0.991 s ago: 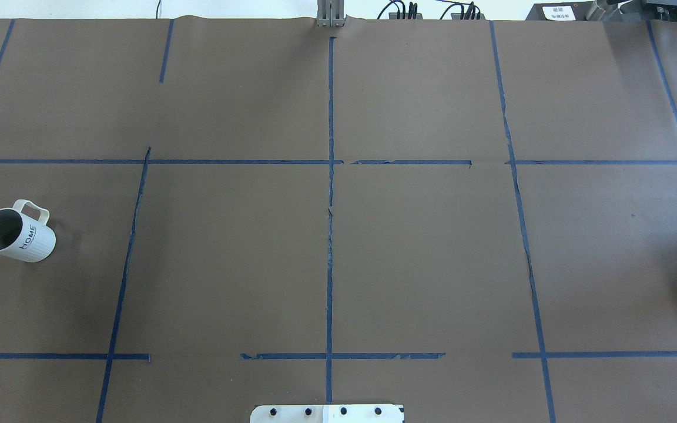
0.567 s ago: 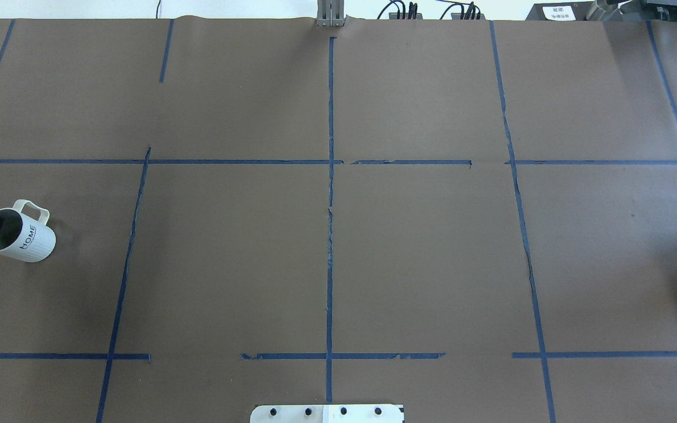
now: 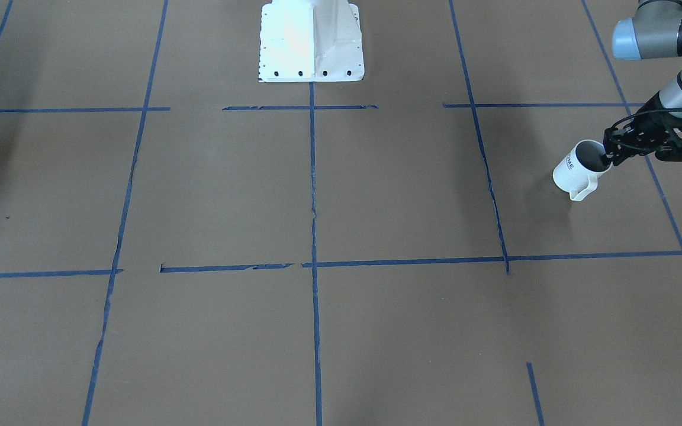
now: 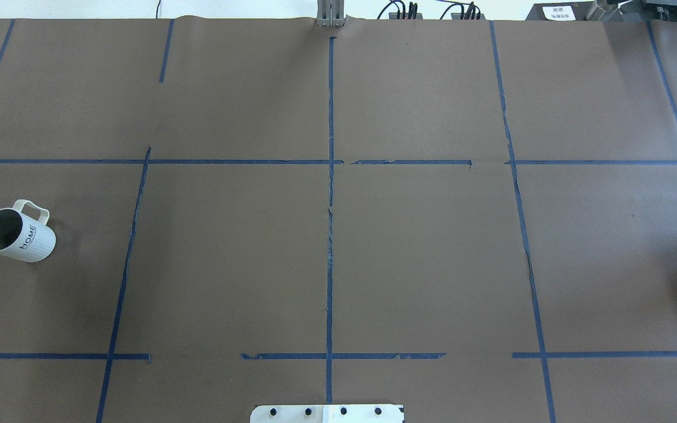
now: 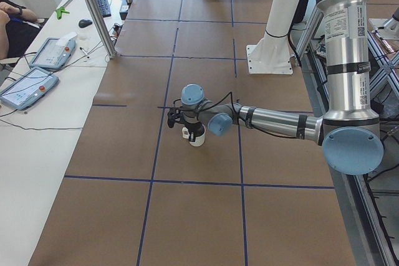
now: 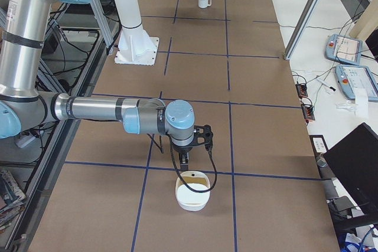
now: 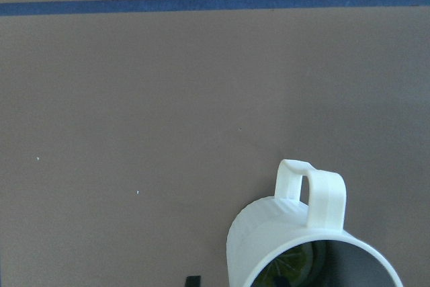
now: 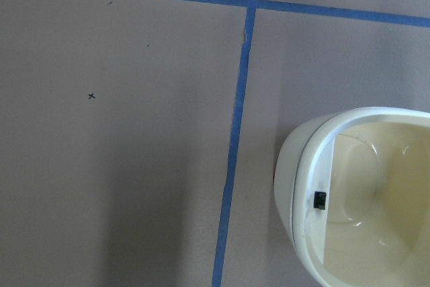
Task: Left arm hands cup to right arm to dump lemon
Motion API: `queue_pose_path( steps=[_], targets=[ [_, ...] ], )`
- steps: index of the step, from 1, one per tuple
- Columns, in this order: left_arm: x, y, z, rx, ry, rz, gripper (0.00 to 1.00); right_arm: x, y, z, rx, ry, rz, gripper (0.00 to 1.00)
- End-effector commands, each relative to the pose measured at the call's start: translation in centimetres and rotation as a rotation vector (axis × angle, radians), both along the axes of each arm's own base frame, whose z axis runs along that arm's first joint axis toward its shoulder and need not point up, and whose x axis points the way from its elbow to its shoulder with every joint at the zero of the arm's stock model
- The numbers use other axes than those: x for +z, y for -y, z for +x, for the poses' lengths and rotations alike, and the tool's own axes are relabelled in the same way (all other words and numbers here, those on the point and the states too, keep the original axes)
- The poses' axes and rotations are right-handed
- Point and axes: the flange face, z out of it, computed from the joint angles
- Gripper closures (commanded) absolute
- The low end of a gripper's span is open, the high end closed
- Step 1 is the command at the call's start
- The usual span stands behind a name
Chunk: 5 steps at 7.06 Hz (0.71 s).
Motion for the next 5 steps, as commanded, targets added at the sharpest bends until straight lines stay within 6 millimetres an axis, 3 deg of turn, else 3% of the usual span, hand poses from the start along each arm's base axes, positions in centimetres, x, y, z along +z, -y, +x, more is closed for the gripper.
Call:
queue_pose_path(
  steps=[1,3,5],
  targets=[
    [-0.3,-0.1,-0.1,0.0,-0.005,0.001,0.98,0.0,0.0,0.0,0.001,0.0,0.0,0.0],
    [-2.2,-0.6,-0.7,-0.004,-0.016,0.021,1.0,-0.3,0.1,0.0,0.001,0.0,0.006,0.0],
    [-6.1,0.4,-2.0,-0.046,-0.01,0.014,1.0,-2.1,0.8,-0.1,0.001,0.007,0.115,0.0]
  ],
)
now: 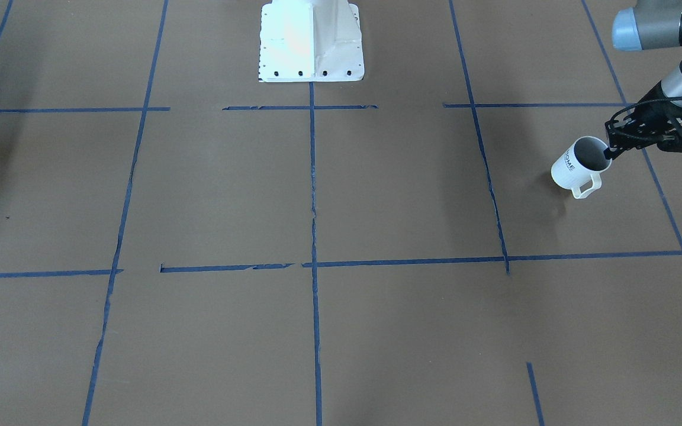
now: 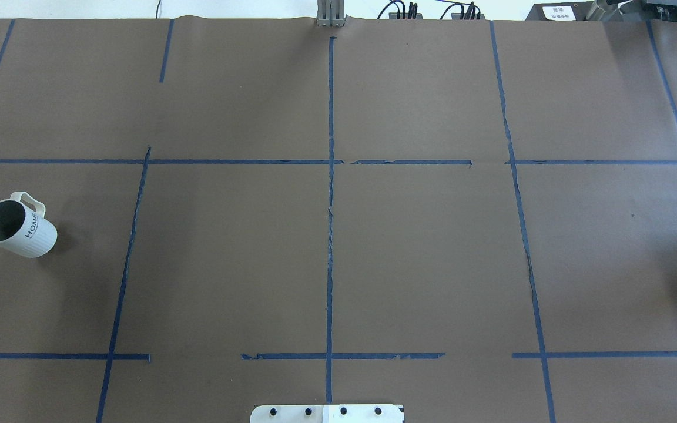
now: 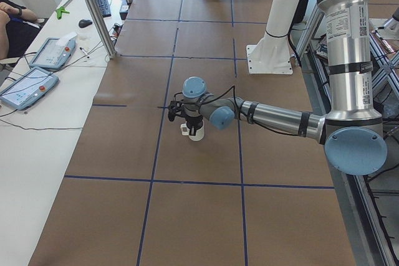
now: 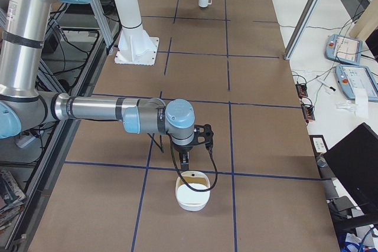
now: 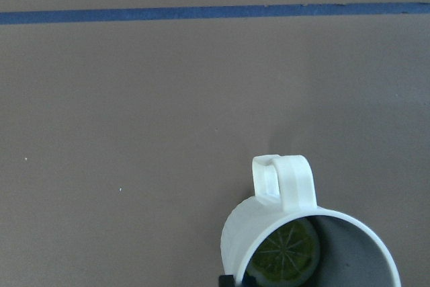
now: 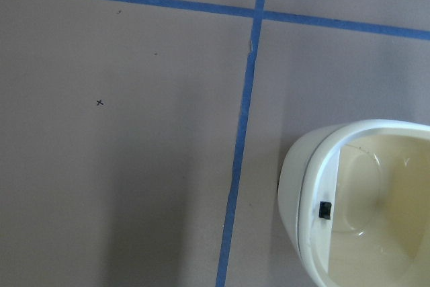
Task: Left arm hands cup to right arm to dump lemon
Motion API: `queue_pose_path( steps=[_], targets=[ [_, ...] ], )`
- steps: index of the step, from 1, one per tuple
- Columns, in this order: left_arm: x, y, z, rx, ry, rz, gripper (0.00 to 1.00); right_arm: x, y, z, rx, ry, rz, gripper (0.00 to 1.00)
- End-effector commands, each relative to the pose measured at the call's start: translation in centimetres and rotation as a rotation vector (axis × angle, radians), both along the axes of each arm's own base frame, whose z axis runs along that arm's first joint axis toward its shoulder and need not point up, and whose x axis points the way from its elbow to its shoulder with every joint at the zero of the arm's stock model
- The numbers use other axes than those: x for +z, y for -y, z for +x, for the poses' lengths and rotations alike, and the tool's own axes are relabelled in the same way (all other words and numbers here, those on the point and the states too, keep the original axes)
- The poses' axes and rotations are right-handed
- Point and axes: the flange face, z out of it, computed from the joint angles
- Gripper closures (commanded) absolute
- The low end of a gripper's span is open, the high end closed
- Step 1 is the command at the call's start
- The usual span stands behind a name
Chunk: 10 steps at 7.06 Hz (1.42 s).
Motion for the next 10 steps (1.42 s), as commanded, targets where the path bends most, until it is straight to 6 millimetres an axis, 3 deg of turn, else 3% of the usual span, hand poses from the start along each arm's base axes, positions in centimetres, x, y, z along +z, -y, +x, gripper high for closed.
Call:
queue_pose_path(
  steps=[1,2,3,4,5,6,7,8,10],
  targets=[
    [-5.3,2.3,-0.1,-0.08,-0.026,-0.023,1.0,-1.9,0.8,-0.3,-0.008,0.026,0.152,0.02],
    [-8.0,3.9,0.9,-0.18,-0.064,-0.098,1.0,-3.2,1.4,-1.3,-0.038,0.04,0.268,0.07],
    [-10.2,5.4,1.8,-0.215,-0.069,-0.148,1.0,-4.9,2.9,-3.5,-0.09,0.049,0.385,0.06],
    [-14.3,7.7,3.2,-0.249,-0.061,-0.209,1.0,-7.9,5.8,-7.1,-0.168,0.077,0.49,0.06],
    [-18.1,8.9,5.7,-0.265,-0.062,-0.259,1.0,-11.8,8.3,-13.1,-0.263,0.125,0.562,0.01],
    [-20.5,9.3,8.1,-0.26,-0.068,-0.285,1.0,-15.6,10.3,-16.8,-0.261,0.168,0.568,0.01],
    [-22.8,9.3,10.5,-0.273,-0.091,-0.323,1.0,-19.1,11.2,-21.6,-0.333,0.206,0.625,0.01],
    [-25.1,9.6,13.5,-0.283,-0.109,-0.364,1.0,-23.9,12.6,-26.6,-0.379,0.254,0.683,0.01],
    [-28.3,11.0,16.6,-0.307,-0.132,-0.416,1.0,-31.9,12.7,-36.1,-0.406,0.281,0.78,0.01]
  ],
)
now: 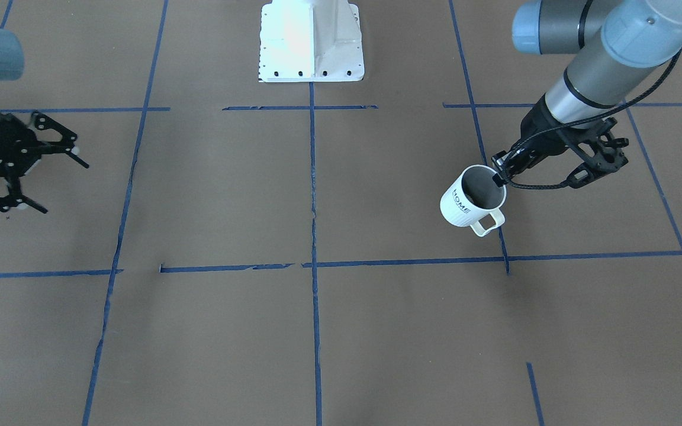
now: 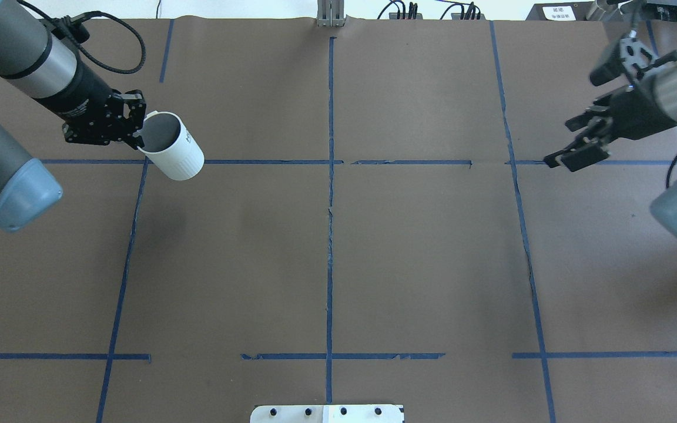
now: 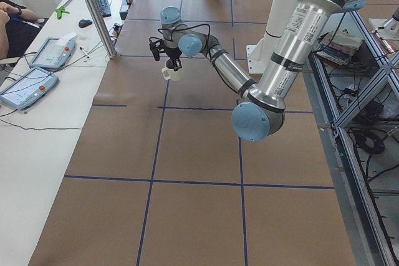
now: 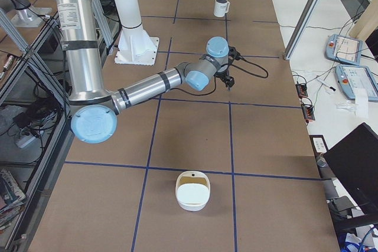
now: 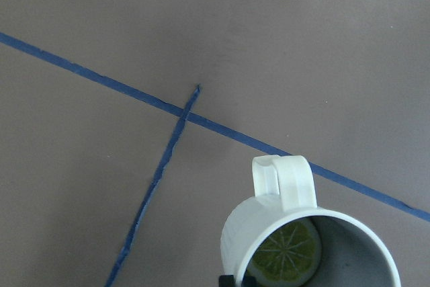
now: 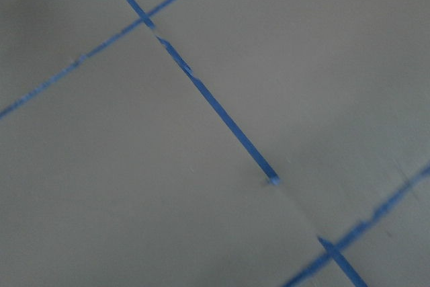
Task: Left arm hands cup to right arm to dump lemon
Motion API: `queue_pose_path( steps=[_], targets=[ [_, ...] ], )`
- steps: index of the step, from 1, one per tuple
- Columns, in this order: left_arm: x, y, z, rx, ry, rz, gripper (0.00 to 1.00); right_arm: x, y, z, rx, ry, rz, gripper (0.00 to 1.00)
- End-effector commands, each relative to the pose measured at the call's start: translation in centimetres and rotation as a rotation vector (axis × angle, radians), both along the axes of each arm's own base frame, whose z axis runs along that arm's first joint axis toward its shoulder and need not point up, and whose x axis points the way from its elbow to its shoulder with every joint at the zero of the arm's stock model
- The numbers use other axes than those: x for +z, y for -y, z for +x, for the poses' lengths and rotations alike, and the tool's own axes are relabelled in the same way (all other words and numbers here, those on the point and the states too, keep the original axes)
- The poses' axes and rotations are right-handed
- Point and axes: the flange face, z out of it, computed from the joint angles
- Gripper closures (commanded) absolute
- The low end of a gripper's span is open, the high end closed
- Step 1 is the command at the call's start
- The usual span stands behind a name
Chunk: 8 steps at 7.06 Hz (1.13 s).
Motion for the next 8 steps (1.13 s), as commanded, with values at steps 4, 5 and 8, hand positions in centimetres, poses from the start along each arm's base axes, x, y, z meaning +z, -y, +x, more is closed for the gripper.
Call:
queue_pose_path(
  steps=[4,5,8],
  targets=[
    [-5.6,0.7,5.0,-0.039,-0.056,-0.082,1.0,-14.0,-8.1,-20.0,0.189,0.206,0.175,0.01],
    [-7.4,0.4,6.2,-0.048,-0.073,-0.107,1.0,-14.4,-10.4,-22.2,0.255,0.28,0.185,0.01],
    [-12.1,-2.3,9.6,-0.046,-0.128,-0.165,1.0,-13.8,-13.8,-25.8,0.402,0.403,0.168,0.01]
  ],
)
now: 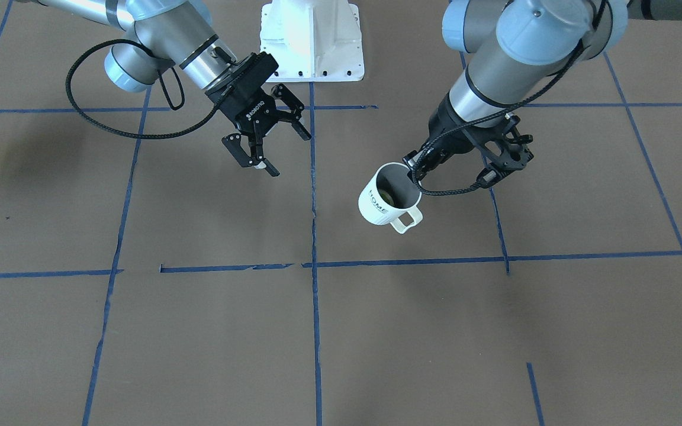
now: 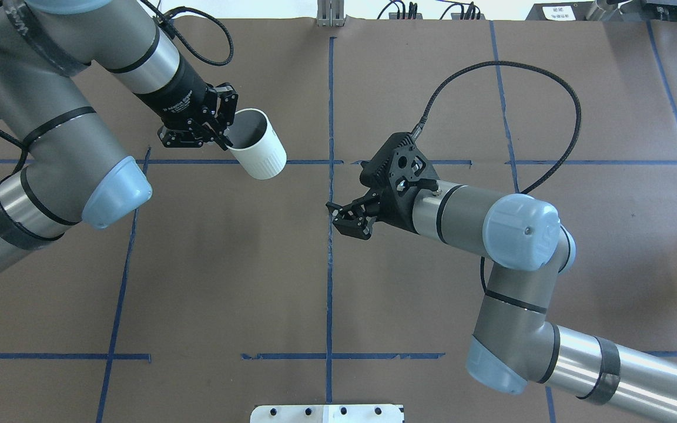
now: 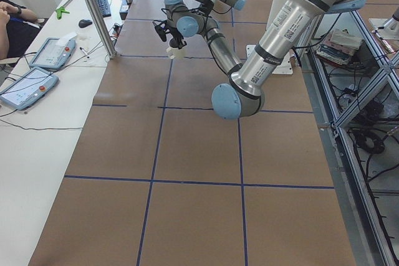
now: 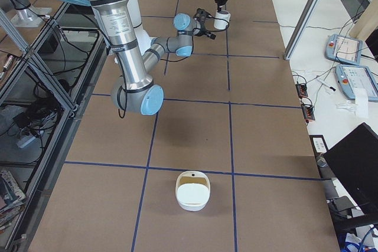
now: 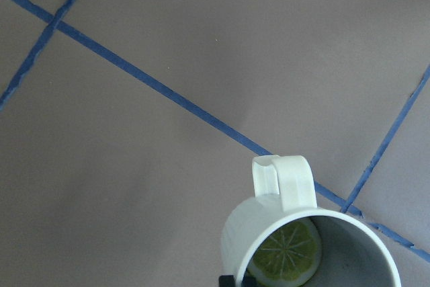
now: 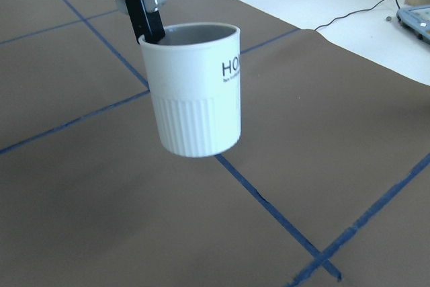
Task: Left arm hands cup to right arm to dump lemon
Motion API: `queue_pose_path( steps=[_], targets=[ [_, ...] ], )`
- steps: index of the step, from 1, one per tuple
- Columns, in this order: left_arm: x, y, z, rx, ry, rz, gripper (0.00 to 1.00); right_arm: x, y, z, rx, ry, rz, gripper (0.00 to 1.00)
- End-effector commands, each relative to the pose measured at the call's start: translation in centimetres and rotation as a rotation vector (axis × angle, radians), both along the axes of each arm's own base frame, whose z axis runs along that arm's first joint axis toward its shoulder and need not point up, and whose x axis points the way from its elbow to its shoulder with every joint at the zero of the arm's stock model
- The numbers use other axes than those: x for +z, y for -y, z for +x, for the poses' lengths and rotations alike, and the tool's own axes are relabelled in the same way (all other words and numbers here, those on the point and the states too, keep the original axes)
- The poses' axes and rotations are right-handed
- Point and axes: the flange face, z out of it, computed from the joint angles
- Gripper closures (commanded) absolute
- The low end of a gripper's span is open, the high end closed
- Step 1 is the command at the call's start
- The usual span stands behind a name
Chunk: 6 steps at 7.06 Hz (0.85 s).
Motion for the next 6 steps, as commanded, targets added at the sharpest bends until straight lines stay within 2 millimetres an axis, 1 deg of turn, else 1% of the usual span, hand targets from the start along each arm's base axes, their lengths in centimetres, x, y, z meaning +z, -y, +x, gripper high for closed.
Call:
queue_pose_path(
  steps=[1,2,3,4,5,6],
  targets=[
    [-3.3,-2.3,2.7,0.009,-0.038,-0.042,1.0,0.2,-1.9,-1.7,0.069,0.055,-0.028,0.01],
    [-4.4,-3.0,3.4,0.007,-0.051,-0.062,1.0,0.2,-2.1,-1.9,0.094,0.057,-0.027,0.01],
    [-5.1,-3.3,3.5,-0.002,-0.061,-0.079,1.0,0.2,-2.1,-1.9,0.096,0.057,-0.026,0.01],
    [-5.7,-4.4,4.4,0.012,-0.068,-0.086,1.0,0.4,-2.2,-2.0,0.094,0.054,-0.027,0.01],
    [-6.6,-4.9,4.8,0.016,-0.079,-0.093,1.0,0.3,-2.4,-2.1,0.091,0.054,-0.027,0.01],
    [-7.0,-5.3,5.3,0.024,-0.083,-0.09,1.0,0.4,-2.6,-2.3,0.087,0.051,-0.026,0.01]
  ],
)
